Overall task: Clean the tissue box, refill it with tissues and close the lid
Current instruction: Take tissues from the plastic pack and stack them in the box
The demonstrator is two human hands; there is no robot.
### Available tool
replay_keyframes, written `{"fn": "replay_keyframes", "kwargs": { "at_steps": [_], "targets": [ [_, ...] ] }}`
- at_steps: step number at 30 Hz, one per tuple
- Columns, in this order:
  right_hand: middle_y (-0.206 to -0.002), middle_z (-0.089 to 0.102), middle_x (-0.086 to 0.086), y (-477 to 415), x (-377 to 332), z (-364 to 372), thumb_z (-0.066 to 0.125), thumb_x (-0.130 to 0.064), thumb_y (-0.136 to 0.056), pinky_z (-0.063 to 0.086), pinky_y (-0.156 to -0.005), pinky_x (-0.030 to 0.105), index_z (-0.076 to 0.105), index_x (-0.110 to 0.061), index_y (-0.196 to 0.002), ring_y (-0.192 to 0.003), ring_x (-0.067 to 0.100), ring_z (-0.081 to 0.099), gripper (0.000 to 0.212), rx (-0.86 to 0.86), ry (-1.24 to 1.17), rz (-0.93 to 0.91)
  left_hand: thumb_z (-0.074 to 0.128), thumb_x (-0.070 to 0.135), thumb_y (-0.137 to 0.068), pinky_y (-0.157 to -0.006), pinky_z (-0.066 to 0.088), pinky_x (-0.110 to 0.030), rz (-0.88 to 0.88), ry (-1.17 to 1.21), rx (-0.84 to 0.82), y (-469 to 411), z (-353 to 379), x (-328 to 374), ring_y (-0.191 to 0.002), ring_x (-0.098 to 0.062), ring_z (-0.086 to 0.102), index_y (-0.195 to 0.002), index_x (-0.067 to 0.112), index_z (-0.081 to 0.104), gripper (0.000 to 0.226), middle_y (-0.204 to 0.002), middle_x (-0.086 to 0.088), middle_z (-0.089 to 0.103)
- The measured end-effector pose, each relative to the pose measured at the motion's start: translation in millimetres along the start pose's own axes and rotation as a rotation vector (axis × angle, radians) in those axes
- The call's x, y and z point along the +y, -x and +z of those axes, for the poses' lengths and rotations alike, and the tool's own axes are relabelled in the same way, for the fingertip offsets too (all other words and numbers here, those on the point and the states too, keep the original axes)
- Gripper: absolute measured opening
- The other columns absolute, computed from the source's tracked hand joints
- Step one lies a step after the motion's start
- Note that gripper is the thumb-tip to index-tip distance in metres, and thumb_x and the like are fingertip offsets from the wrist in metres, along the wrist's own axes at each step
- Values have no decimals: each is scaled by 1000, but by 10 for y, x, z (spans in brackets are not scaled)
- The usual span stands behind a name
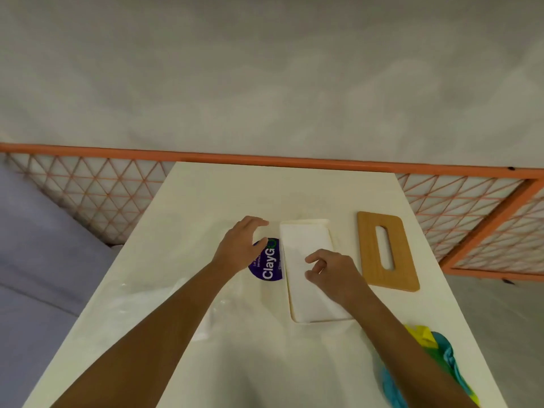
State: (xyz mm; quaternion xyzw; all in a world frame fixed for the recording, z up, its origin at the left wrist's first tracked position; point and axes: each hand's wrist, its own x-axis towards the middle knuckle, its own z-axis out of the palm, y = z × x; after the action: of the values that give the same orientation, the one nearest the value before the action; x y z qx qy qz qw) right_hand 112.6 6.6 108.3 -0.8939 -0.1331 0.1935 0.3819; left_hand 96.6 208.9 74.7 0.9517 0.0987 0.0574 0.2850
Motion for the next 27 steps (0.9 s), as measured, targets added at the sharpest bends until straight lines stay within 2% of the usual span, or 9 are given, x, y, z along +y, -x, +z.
{"fn": "replay_keyframes", "kwargs": {
  "at_steps": [2,6,10,14,16,18,21,24,27],
  "targets": [
    [-84,59,1,-12,-157,172,60,-9,-85,37,-55,9,63,-11,-108,-72,10,52,23,-46,-20,-18,53,22,-93,-98,34,-17,-3,5,24,128,-115,-147,-124,-13,47,-132,19,47,39,-136,5,46],
    [-95,60,4,-27,-374,585,60,-7,-84,38,-56,9,65,-10,-109,-81,13,53,25,-138,-18,-26,53,24,-93,-104,36,-24,-80,-6,20,441,-337,-486,-126,-14,46,-134,21,45,41,-139,5,44],
    [-91,56,4,-23,-480,975,58,-4,-85,48,-72,21,64,-5,-108,-79,16,54,24,-214,-39,7,54,25,-92,-102,34,-21,-140,-19,-12,813,-493,-899,-125,-14,46,-134,22,46,42,-136,4,45],
    [-69,57,3,-68,-483,1289,55,1,-86,44,-53,8,64,-1,-104,-57,10,52,21,-276,-108,99,57,36,-89,-106,35,-25,-227,18,-62,1142,-576,-1243,-127,-14,44,-135,24,44,49,-137,6,45],
    [-69,59,5,-115,-465,1420,55,3,-84,46,-55,10,64,1,-103,-58,12,54,21,-288,-154,142,58,51,-84,-110,32,-29,-284,43,-127,1280,-597,-1352,-132,-13,38,-137,27,39,62,-142,9,40],
    [-77,62,11,-165,-438,1552,54,7,-83,52,-62,14,64,3,-103,-66,17,59,23,-291,-254,210,55,75,-66,-116,23,-34,-323,31,-221,1396,-597,-1447,-140,-14,25,-142,30,30,91,-150,10,30],
    [-93,64,18,-230,-401,1749,50,13,-82,54,-87,38,63,5,-104,-82,27,62,27,-266,-446,369,32,98,-35,-119,3,-39,-314,-70,-331,1503,-517,-1603,-146,-17,1,-148,28,12,135,-158,5,7],
    [-79,61,11,-243,-389,1923,49,12,-84,55,-66,27,64,-3,-83,-67,20,58,21,-274,-432,411,53,86,-53,-119,-2,-41,-294,-152,-363,1547,-377,-1701,-146,-20,-6,-149,25,1,125,-159,2,-2],
    [-66,54,7,-214,-463,2049,46,7,-86,44,-46,15,55,-11,-60,-58,16,52,33,-269,-238,370,64,65,-70,-119,-4,-42,-274,-213,-333,1549,-251,-1727,-146,-22,-5,-149,22,-1,111,-159,1,-2]
  ]
}}
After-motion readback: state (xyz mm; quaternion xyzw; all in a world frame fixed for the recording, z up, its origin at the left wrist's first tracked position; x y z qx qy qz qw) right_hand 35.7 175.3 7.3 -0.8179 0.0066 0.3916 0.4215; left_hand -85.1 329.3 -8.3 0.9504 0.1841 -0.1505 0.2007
